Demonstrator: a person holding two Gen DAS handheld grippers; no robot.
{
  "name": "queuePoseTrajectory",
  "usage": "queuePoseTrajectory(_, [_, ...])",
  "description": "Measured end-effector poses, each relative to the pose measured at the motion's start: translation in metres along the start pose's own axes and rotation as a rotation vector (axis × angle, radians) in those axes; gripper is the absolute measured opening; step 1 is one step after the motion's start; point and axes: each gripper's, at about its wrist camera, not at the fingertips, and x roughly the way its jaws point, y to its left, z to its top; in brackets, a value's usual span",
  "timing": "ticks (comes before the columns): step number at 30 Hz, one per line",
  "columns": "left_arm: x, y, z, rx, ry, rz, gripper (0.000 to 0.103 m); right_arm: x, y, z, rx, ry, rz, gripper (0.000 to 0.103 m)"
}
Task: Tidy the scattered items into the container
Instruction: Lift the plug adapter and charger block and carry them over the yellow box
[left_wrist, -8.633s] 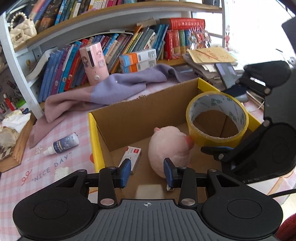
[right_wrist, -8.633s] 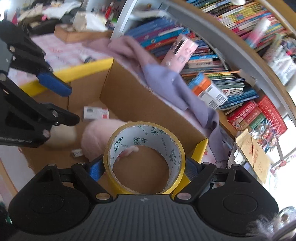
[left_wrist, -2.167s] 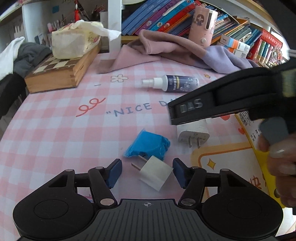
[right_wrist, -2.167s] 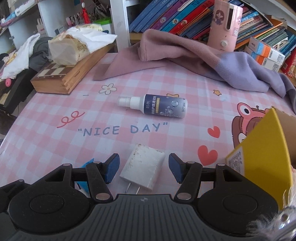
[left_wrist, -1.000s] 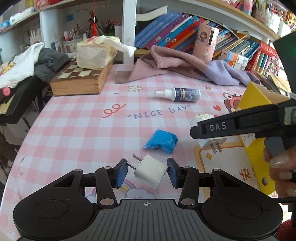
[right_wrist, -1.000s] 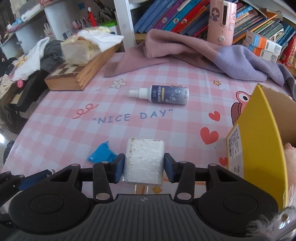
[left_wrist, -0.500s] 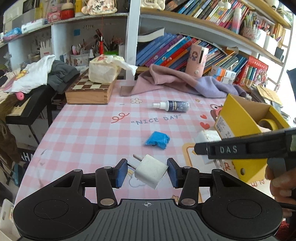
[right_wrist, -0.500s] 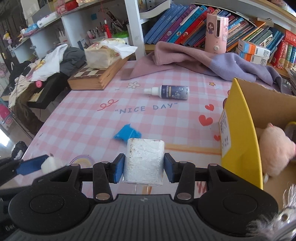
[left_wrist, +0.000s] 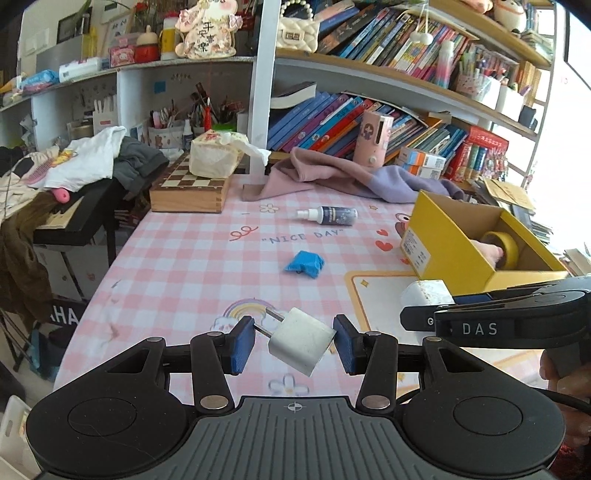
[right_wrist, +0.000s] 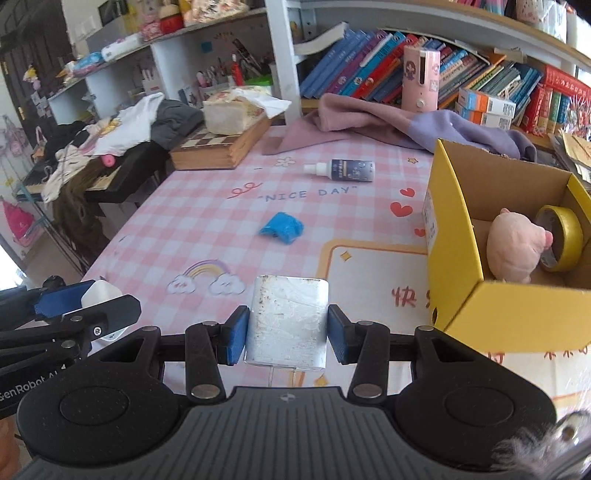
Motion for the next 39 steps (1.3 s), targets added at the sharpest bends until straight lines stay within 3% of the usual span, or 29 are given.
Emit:
queuePoseTrajectory(9, [-0.042,-0.002,-0.038,-0.011,0.017,-0.018,0.045,-0.038,0.025,-0.049,-0.028,0.002,-0.015,0.043])
queuePoseTrajectory(18, [-0.067,-0.012,-0.057,0.005,0.025,-0.07,0.045,-0.072,0.024,-0.082,0.003,0.014,-0.058,0.043])
queuePoseTrajectory(39, [-0.07,-0.054,-0.07,0.06,0.038,-0.21,0.045,-0.118,-0.004,-0.119,0.076,0.007,-0.175,0.043])
